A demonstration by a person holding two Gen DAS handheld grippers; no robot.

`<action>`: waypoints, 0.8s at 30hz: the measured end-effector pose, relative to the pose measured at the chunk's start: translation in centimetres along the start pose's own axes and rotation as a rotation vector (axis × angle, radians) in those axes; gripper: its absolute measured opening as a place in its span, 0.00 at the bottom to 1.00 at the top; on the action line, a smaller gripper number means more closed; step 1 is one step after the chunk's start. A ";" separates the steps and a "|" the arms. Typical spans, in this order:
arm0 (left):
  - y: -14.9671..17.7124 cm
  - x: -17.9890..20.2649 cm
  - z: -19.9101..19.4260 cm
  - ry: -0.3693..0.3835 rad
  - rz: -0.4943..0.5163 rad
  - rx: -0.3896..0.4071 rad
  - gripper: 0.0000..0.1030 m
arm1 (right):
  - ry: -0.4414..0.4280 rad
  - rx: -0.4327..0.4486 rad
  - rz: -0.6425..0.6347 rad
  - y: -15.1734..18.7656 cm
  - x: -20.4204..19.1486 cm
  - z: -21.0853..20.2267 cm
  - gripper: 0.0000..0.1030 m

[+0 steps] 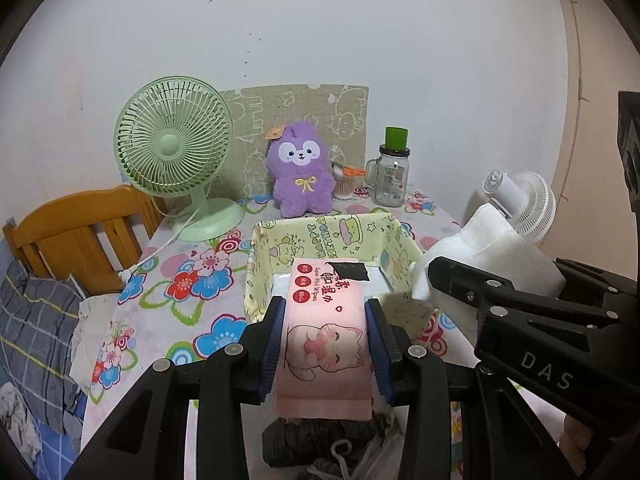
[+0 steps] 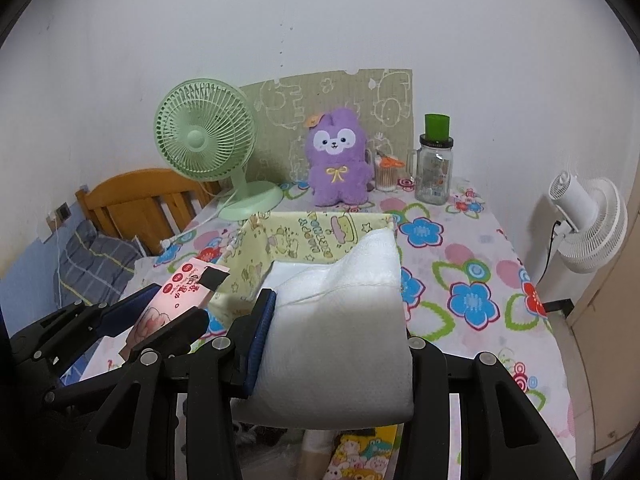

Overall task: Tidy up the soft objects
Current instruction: 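Carry the pink packet in the left tool and white cloth in the right over the fabric box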

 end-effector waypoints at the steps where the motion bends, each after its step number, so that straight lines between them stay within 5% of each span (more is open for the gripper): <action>1: -0.2 0.0 0.1 0.000 0.000 -0.001 0.39 | 0.000 0.000 0.002 -0.3 0.1 0.1 0.45; 24: -5.0 -1.5 4.4 0.007 -0.012 -0.039 0.39 | -0.015 -0.028 0.024 -5.5 1.1 4.3 0.45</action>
Point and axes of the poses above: each gripper's, at about its wrist camera, not at the fingertips, and z roughly the way its jaws point, x to its right, y to its underside, the point moved 9 cm from there along z, roughly the way its jaws point, and after that the axes turned 15 degrees about -x, right-handed, at the moved point
